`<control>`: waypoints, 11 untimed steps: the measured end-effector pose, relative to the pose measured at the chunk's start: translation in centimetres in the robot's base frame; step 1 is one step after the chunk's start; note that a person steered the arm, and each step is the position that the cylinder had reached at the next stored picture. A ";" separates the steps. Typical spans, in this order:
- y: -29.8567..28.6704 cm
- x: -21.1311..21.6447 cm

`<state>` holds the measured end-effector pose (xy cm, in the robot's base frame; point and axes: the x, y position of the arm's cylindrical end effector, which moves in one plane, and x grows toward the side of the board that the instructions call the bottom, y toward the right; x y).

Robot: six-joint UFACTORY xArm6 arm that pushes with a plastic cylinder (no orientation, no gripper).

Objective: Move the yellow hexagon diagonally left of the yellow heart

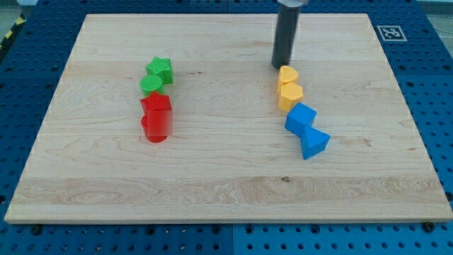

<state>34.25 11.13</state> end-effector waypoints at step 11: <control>-4.7 8.2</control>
